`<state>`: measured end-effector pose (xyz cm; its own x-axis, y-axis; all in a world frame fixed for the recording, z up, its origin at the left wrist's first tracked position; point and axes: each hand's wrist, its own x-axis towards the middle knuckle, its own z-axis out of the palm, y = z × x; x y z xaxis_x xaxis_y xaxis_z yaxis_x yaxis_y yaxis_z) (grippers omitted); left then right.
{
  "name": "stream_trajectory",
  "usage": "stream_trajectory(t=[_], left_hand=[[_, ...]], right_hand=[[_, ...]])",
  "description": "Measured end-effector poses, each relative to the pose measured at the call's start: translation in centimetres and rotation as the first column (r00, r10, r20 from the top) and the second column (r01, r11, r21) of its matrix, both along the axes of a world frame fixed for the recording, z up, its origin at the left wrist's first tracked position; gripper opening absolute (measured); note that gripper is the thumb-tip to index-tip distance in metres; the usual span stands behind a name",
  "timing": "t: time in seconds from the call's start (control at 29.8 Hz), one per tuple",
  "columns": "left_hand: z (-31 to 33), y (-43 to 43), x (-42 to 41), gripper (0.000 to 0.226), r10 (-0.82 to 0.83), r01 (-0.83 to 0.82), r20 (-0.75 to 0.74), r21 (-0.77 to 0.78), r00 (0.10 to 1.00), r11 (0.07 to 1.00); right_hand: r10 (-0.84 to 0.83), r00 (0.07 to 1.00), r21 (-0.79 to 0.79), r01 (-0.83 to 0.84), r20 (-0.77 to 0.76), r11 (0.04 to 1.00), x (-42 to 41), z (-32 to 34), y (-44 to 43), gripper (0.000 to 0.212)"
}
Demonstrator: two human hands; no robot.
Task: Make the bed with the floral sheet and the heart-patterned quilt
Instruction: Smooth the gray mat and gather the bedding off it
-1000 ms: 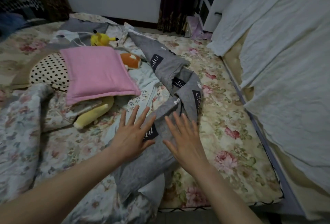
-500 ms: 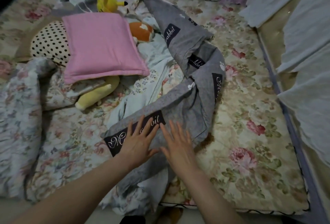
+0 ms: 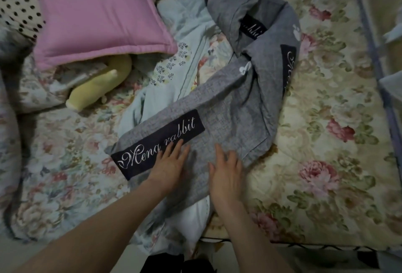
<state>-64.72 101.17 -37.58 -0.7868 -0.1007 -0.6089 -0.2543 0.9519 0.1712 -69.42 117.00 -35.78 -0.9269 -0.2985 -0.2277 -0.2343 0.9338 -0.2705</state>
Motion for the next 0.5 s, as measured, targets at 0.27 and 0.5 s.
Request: stream_trajectory(t=[0.27,0.5], left_hand=[[-5.0,2.1,3.2,0.122,-0.085,0.077,0.269,0.041,0.959,0.996],[-4.8,2.7,2.0,0.083,-0.138,0.149,0.282,-0.018,0.949,0.989]], right_hand=[[0.533,0.821,0.296,-0.571,0.205,0.766,-2.8,-6.5,3.2,0.089],[0.621,0.783,0.251,-0.608,0.034,0.753,-4.3,-8.3,3.8,0.044]])
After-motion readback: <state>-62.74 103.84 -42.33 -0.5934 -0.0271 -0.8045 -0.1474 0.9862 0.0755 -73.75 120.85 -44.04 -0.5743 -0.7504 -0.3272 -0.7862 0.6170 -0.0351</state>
